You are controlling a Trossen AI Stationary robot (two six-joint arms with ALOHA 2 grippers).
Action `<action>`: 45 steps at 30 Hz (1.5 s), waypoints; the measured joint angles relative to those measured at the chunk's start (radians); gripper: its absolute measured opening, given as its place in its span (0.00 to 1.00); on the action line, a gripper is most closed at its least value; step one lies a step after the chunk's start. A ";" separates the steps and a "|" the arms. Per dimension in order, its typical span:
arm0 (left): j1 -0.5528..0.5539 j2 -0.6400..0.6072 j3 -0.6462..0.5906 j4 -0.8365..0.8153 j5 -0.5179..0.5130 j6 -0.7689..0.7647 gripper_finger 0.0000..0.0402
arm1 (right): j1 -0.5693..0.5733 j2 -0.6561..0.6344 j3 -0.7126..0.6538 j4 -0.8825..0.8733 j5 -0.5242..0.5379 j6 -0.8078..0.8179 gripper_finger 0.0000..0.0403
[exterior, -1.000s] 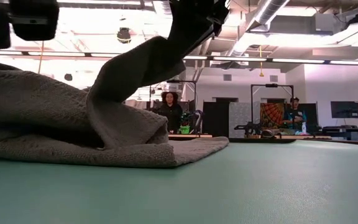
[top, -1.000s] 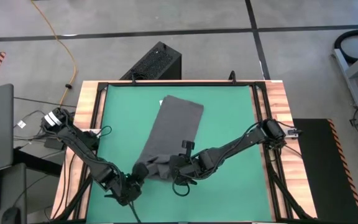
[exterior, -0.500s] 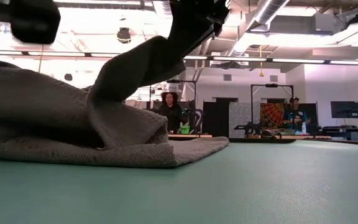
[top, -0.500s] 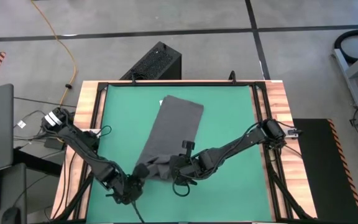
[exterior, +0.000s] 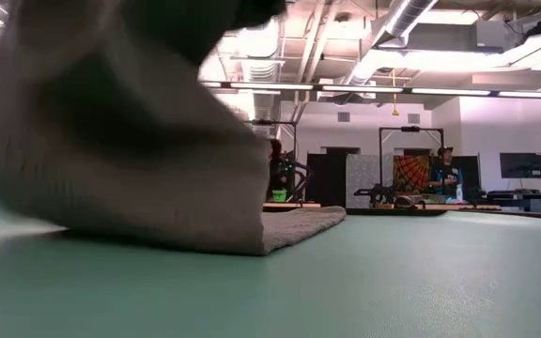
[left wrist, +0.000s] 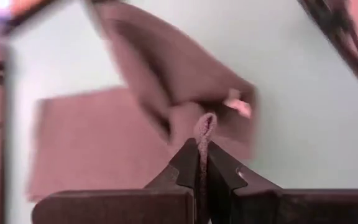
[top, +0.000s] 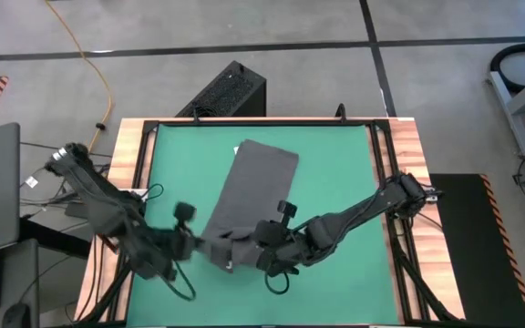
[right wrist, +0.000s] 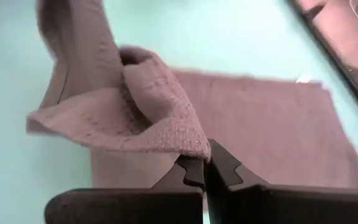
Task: Roll towel
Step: Fold the microfiber towel
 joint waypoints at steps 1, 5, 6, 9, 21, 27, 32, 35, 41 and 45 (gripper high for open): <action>-0.002 -0.023 0.027 -0.020 -0.033 -0.008 0.00 | 0.003 -0.003 0.037 -0.025 0.025 -0.001 0.03; -0.004 -0.102 0.132 -0.067 -0.201 -0.011 0.00 | 0.002 -0.009 0.209 -0.178 0.174 -0.004 0.03; -0.004 -0.121 0.159 -0.074 -0.243 -0.004 0.00 | 0.000 -0.010 0.251 -0.216 0.217 -0.004 0.03; -0.003 -0.166 0.237 -0.087 -0.351 0.038 0.00 | -0.005 -0.011 0.388 -0.332 0.344 -0.006 0.03; 0.000 -0.211 0.529 -0.075 -0.767 0.392 0.00 | -0.058 -0.243 0.392 -0.285 0.782 -0.216 0.03; 0.094 -0.212 0.606 -0.067 -0.846 0.600 0.00 | -0.175 -0.329 0.392 -0.206 0.836 -0.430 0.03; 0.249 -0.216 0.657 -0.048 -0.736 0.700 0.00 | -0.353 -0.365 0.392 -0.087 0.704 -0.596 0.03; 0.380 -0.211 0.661 0.070 -0.636 0.859 0.00 | -0.486 -0.368 0.391 0.040 0.535 -0.717 0.03; 0.747 -0.142 0.661 0.378 -0.299 1.118 0.00 | -0.685 -0.335 0.392 0.327 0.334 -0.953 0.03; 1.019 -0.068 0.661 0.435 -0.001 1.045 0.00 | -0.760 -0.327 0.392 0.393 0.264 -1.037 0.03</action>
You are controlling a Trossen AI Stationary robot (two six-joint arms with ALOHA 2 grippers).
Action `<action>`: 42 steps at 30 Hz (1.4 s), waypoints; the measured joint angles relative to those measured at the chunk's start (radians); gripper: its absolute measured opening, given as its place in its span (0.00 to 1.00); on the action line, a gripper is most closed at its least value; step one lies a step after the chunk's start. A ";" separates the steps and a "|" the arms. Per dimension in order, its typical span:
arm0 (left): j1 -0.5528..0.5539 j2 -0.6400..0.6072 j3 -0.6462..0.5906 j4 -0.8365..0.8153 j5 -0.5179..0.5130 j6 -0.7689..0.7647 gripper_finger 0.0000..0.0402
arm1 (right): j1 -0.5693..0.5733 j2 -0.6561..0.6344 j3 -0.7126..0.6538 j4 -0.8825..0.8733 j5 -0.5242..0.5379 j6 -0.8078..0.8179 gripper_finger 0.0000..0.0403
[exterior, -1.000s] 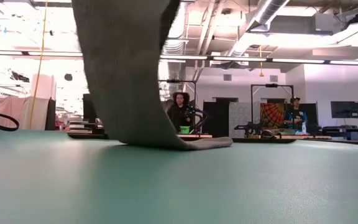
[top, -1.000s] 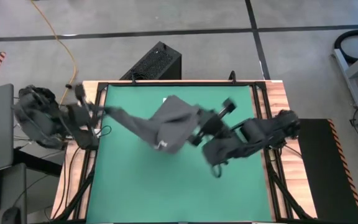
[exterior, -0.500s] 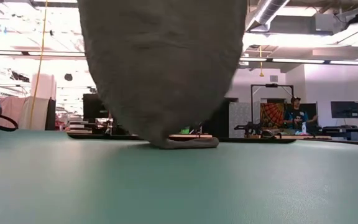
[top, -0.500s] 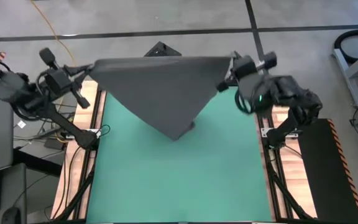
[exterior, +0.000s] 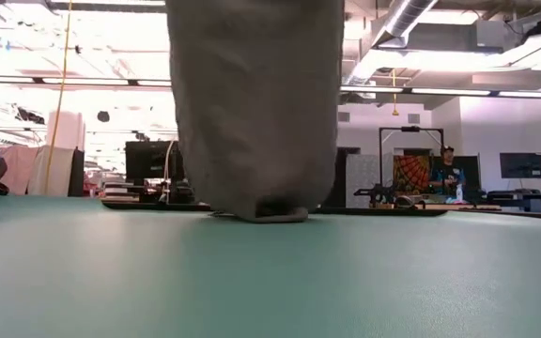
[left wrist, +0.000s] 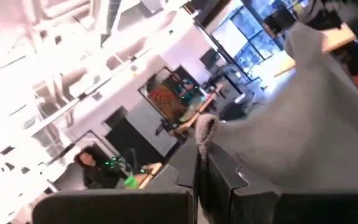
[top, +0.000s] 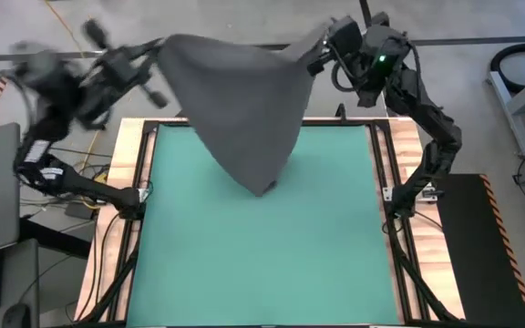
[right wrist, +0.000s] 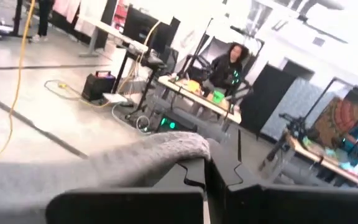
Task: Roll towel
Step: Fold the microfiber towel
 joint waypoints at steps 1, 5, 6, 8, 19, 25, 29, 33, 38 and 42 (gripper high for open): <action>0.067 0.023 0.000 -0.008 0.075 -0.043 0.00 | -0.022 0.000 0.000 0.008 -0.010 -0.017 0.03; 0.322 0.118 -0.002 -0.052 0.361 -0.190 0.00 | -0.125 0.004 0.000 0.020 -0.084 -0.063 0.03; 0.377 0.142 -0.001 -0.042 0.413 -0.210 0.00 | -0.156 0.005 0.000 0.019 -0.097 -0.067 0.03; 0.473 0.199 0.032 -0.029 0.500 -0.252 0.00 | -0.223 0.006 0.000 0.023 -0.143 -0.075 0.03; 0.705 0.444 0.272 0.215 0.753 -0.326 0.00 | -0.484 0.007 0.000 0.243 -0.557 -0.010 0.03; 0.734 0.492 0.351 0.317 0.755 -0.231 0.00 | -0.543 0.019 0.000 0.423 -0.558 -0.091 0.03; 0.766 0.496 0.344 0.473 0.894 -0.307 0.00 | -0.584 0.019 0.000 0.461 -0.645 -0.044 0.03; 0.772 0.516 0.353 0.690 0.940 -0.328 0.00 | -0.604 0.038 0.000 0.647 -0.739 -0.115 0.03; 0.771 0.529 0.353 0.807 0.943 -0.304 0.00 | -0.607 0.047 0.000 0.768 -0.727 -0.138 0.03; 0.779 0.528 0.353 0.796 0.976 -0.219 0.00 | -0.617 0.046 0.000 0.758 -0.726 -0.165 0.03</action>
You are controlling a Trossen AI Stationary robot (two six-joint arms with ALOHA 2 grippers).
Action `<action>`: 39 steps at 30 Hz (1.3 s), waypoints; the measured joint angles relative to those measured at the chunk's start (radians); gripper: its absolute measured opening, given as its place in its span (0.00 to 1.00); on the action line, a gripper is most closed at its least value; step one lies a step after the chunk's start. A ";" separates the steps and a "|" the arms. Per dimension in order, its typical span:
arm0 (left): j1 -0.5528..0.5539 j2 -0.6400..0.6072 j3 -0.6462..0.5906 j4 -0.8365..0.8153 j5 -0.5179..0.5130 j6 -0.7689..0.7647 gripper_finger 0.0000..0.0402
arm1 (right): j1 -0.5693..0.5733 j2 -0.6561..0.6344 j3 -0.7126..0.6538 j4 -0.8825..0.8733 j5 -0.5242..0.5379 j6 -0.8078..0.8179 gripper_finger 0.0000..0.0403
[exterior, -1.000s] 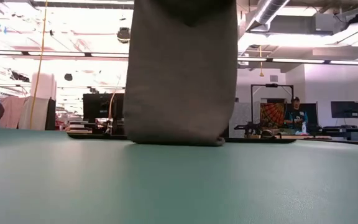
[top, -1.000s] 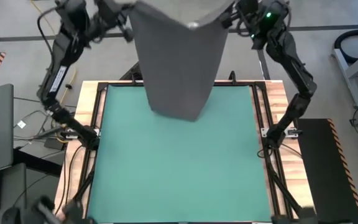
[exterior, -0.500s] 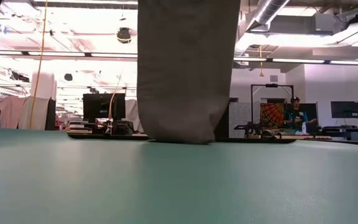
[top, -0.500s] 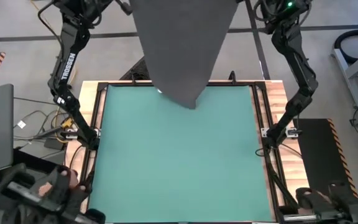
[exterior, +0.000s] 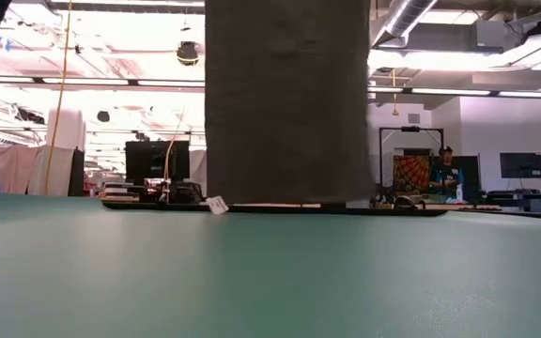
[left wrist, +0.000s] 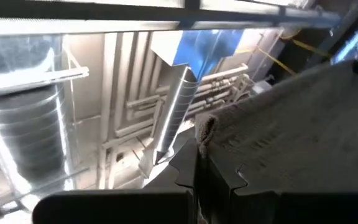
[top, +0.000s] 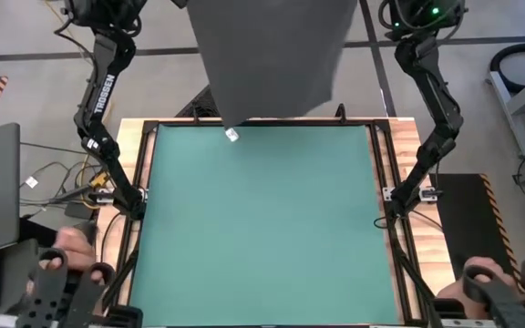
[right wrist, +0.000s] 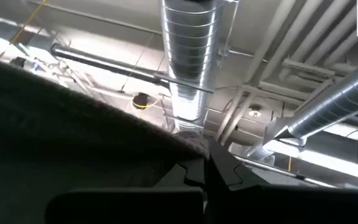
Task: Roll towel
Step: Fold the microfiber towel
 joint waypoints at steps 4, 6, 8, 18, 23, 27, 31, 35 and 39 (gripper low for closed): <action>0.002 -0.001 0.000 -0.027 -0.008 0.105 0.00 | -0.008 0.003 0.000 -0.018 -0.014 -0.025 0.03; 0.006 -0.001 0.000 -0.061 -0.010 0.058 0.00 | -0.008 0.004 0.000 -0.067 -0.009 0.004 0.03; 0.025 -0.001 0.000 -0.099 -0.010 0.016 0.00 | -0.009 0.005 0.000 -0.125 -0.009 0.029 0.03; 0.061 0.053 -0.001 -0.196 -0.018 0.099 0.00 | -0.015 0.044 0.000 -0.204 0.013 0.057 0.03; 0.097 0.062 0.002 -0.132 -0.016 0.121 0.00 | -0.033 0.060 0.001 -0.098 0.026 0.069 0.03; 0.115 0.066 0.000 -0.139 -0.019 0.042 0.00 | -0.036 0.064 0.000 -0.120 0.034 0.073 0.03; 0.130 0.066 0.001 -0.051 0.009 0.020 0.00 | -0.046 0.070 0.000 -0.070 -0.001 0.062 0.03; 0.130 0.065 0.002 -0.061 -0.043 -0.102 0.00 | -0.051 0.082 0.000 -0.067 -0.008 0.090 0.03; 0.142 0.066 -0.003 -0.088 0.030 -0.123 0.00 | -0.045 0.074 0.000 -0.139 -0.006 0.105 0.03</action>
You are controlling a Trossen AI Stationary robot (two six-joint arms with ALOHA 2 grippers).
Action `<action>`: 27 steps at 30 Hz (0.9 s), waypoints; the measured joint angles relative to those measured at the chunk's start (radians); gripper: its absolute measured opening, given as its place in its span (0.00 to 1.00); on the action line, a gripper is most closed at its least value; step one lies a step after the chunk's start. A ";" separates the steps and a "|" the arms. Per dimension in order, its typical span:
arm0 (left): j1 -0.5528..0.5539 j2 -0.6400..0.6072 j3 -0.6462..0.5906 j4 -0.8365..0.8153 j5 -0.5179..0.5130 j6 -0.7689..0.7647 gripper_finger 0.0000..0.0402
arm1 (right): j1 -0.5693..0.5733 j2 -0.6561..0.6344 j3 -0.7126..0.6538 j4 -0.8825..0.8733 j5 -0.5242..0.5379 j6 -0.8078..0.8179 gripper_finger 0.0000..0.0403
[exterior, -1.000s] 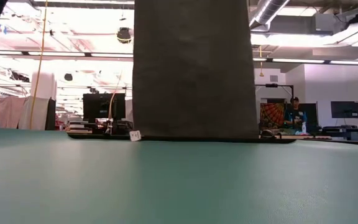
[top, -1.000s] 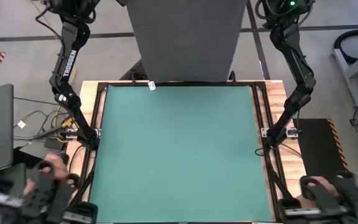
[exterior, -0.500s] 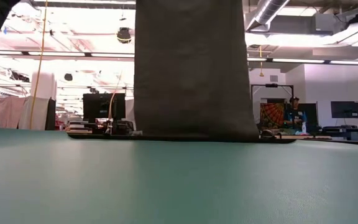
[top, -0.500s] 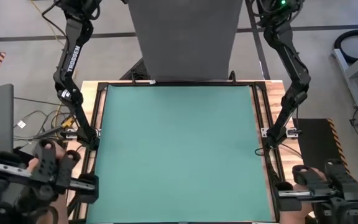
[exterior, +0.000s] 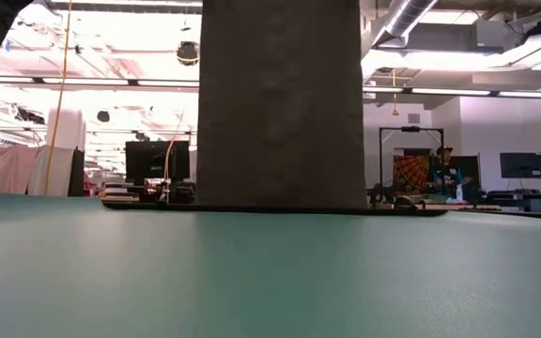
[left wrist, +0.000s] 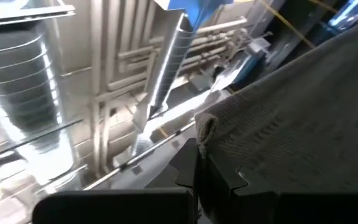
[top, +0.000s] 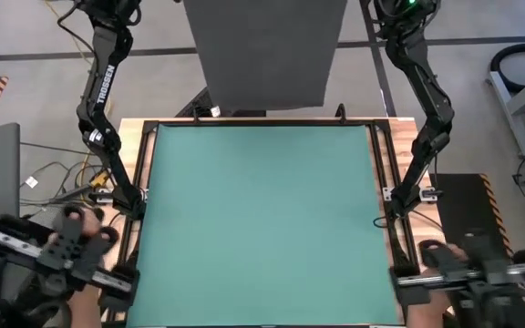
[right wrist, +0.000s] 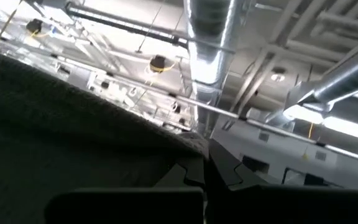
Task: Roll towel
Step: Fold the microfiber towel
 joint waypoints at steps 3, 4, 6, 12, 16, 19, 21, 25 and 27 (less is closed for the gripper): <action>-0.009 -0.010 0.000 -0.081 0.100 -0.087 0.00 | 0.026 -0.012 0.001 -0.127 0.019 -0.004 0.03; -0.012 -0.018 0.000 -0.128 0.141 -0.124 0.00 | 0.041 -0.017 0.001 -0.189 0.034 -0.004 0.03; -0.012 -0.042 0.000 -0.238 0.197 -0.169 0.00 | 0.075 -0.029 0.001 -0.303 0.066 -0.004 0.03; -0.030 -0.143 0.002 -0.756 0.220 -0.106 0.00 | 0.175 -0.090 0.000 -0.653 0.091 0.078 0.03; -0.066 -0.213 0.000 -1.015 0.179 -0.067 0.00 | 0.258 -0.138 0.000 -0.873 0.187 0.152 0.03; -0.100 -0.279 0.002 -1.190 0.150 -0.075 0.00 | 0.337 -0.172 0.000 -1.009 0.282 0.228 0.03; -0.126 -0.312 0.003 -1.313 0.121 -0.082 0.00 | 0.395 -0.199 0.000 -1.101 0.320 0.309 0.03; -0.195 -0.372 0.000 -1.482 0.061 -0.120 0.00 | 0.542 -0.241 0.001 -1.270 0.395 0.483 0.03; -0.234 -0.406 0.001 -1.538 0.042 -0.156 0.00 | 0.626 -0.249 0.001 -1.349 0.452 0.568 0.03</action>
